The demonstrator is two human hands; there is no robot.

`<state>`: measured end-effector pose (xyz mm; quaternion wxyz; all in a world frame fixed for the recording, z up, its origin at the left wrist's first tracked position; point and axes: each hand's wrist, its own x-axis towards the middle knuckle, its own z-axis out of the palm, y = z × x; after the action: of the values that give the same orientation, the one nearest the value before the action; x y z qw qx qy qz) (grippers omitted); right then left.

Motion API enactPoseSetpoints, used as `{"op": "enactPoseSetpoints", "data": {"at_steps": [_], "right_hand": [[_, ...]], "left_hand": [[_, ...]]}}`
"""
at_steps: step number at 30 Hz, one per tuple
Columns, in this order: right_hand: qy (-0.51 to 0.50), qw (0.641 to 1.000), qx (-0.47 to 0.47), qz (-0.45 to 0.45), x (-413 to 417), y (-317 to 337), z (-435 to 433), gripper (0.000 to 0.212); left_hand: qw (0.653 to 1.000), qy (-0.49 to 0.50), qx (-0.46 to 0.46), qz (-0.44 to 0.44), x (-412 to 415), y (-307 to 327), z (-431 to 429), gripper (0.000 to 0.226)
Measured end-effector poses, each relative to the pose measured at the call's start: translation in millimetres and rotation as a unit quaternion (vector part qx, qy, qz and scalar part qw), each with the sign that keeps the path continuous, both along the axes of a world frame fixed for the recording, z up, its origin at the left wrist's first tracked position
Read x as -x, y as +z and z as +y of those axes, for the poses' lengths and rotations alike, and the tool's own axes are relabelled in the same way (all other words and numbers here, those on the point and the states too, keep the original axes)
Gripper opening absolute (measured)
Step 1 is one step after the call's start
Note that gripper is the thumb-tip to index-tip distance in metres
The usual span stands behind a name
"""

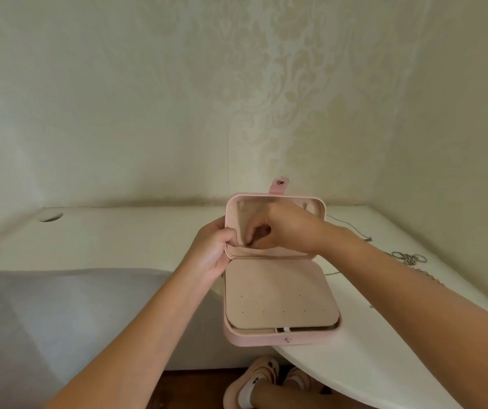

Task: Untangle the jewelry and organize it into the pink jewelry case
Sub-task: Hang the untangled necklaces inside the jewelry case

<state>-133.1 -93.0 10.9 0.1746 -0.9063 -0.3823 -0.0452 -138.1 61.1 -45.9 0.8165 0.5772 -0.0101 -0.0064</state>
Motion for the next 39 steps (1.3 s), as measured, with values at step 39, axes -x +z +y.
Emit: {"op": "enactPoseSetpoints", "data": {"at_steps": [39], "right_hand": [[0.044,0.981,0.191,0.002,-4.3,-18.9,-15.8,0.014]], "left_hand": [[0.991,-0.012,0.119,0.061,9.7,-22.9,-29.5,0.052]]}}
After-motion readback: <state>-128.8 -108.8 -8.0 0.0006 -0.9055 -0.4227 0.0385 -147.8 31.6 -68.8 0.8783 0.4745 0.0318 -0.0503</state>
